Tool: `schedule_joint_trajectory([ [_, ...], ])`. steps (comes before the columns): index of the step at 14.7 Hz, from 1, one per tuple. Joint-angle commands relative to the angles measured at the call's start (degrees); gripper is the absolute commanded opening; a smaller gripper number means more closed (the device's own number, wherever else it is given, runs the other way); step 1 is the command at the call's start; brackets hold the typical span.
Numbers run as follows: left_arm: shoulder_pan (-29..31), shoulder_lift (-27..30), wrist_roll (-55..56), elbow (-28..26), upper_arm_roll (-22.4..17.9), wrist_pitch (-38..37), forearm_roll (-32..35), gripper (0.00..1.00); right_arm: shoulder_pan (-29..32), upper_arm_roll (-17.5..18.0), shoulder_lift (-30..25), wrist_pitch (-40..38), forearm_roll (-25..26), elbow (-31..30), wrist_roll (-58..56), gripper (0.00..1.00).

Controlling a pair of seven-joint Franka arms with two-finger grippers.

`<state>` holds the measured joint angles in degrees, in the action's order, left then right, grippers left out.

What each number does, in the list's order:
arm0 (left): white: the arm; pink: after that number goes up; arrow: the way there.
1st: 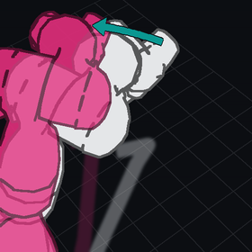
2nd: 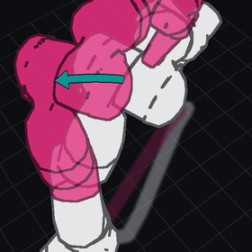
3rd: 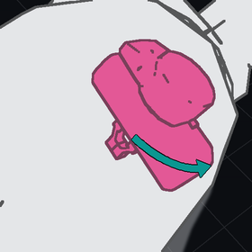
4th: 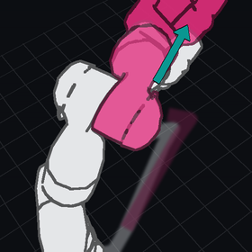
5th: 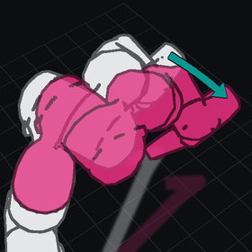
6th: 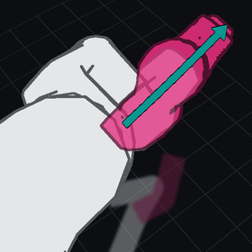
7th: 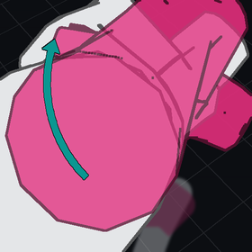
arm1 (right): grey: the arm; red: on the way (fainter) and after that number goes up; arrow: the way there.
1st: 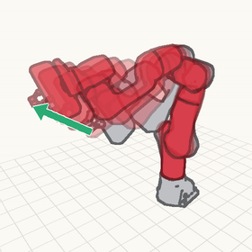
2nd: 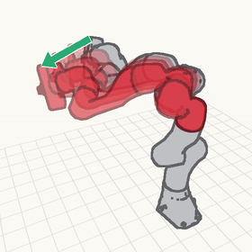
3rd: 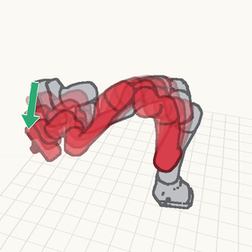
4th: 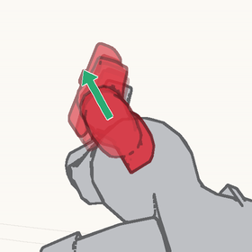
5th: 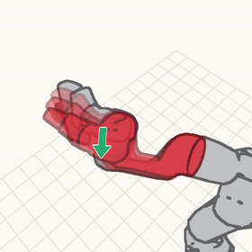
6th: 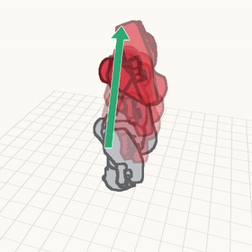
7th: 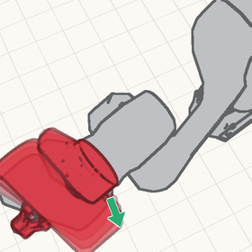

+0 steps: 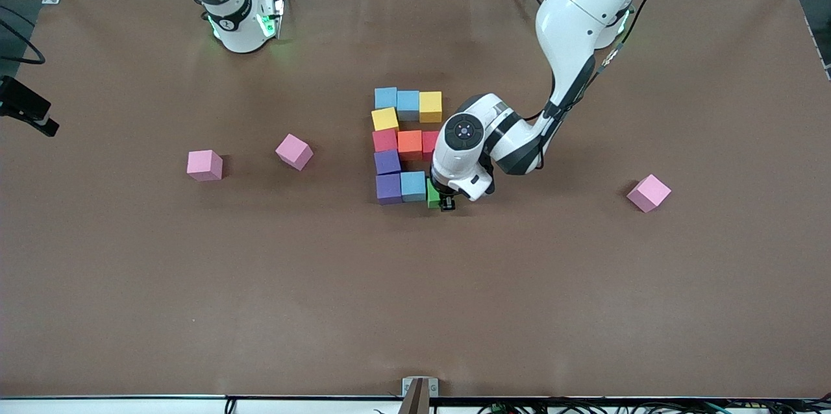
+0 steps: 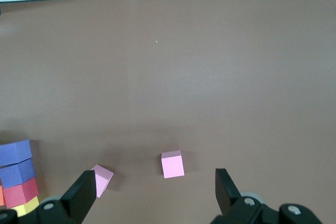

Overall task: Arrange 11 blocks into digit 3
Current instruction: 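Carry the green cube with the left gripper to the blue cube, then lower the green cube beside the blue cube and open the left gripper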

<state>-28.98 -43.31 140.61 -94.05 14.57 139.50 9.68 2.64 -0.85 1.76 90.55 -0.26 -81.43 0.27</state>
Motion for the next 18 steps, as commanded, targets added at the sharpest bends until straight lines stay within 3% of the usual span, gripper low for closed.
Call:
schedule_joint_trajectory([
  [1, -0.55, 1.83, 1.50, -2.80, -0.42, 1.03, 1.13, 0.11, 0.44, 0.50, -0.35, 0.24, -0.27, -0.31, -0.44, 1.00],
  [7, -0.81, 3.94, 1.50, -6.06, -0.33, 1.03, 1.48, 0.11, 0.44, 0.59, -0.35, 0.24, -0.27, -0.22, -0.44, 1.00],
  [18, -1.69, 3.24, 1.42, -5.53, -0.33, 2.79, 2.89, 0.12, 0.26, 0.59, -0.35, 2.08, -0.44, -0.22, -0.44, 1.00],
])
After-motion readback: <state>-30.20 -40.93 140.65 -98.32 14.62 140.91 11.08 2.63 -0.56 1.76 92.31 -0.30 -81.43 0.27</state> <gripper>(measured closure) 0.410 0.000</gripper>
